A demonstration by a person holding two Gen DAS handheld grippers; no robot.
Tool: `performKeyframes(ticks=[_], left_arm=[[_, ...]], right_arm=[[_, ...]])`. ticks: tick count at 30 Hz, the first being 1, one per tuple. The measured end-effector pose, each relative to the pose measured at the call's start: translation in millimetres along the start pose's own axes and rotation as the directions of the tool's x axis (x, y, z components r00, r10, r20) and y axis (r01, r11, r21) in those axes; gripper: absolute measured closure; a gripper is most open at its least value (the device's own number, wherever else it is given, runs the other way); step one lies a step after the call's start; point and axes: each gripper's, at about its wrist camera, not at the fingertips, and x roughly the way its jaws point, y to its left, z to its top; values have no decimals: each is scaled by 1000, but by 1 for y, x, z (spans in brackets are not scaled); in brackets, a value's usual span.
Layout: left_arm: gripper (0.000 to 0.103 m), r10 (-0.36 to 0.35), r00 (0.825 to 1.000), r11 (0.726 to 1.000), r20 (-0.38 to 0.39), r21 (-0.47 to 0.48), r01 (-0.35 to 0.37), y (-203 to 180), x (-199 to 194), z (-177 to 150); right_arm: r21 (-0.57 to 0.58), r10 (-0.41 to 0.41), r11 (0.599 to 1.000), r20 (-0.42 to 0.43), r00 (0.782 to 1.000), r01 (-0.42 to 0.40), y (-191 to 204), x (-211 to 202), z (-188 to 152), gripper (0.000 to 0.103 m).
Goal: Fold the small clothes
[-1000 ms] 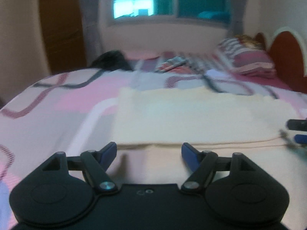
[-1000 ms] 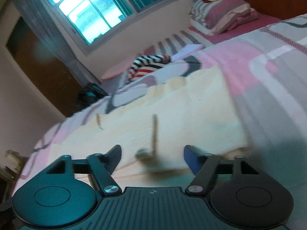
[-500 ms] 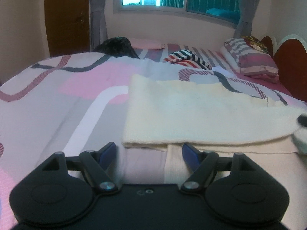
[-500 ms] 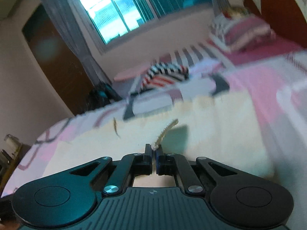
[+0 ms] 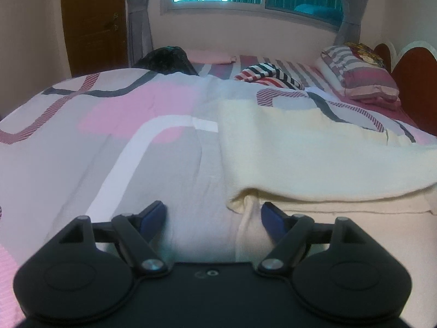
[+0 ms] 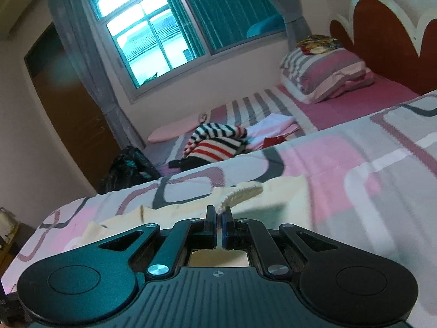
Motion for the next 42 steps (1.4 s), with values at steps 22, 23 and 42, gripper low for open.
performKeyframes(ticks=[22,23,42], left_arm=[[30,-18,1000,998,18,-60,19,11,-6,3],[29,-11,1000,998,12,-62,11,13,-5,3],[18,-158,985,973,63,178,145,-40,-32,26]], right_arm=[[30,-57,998,-67,996,59,-37,-9,-20,100],[34,-55,998,-68,996,58,-37,-8,-21,100],[16,-113,993,-40,993,114,-29,-13,-27,100]])
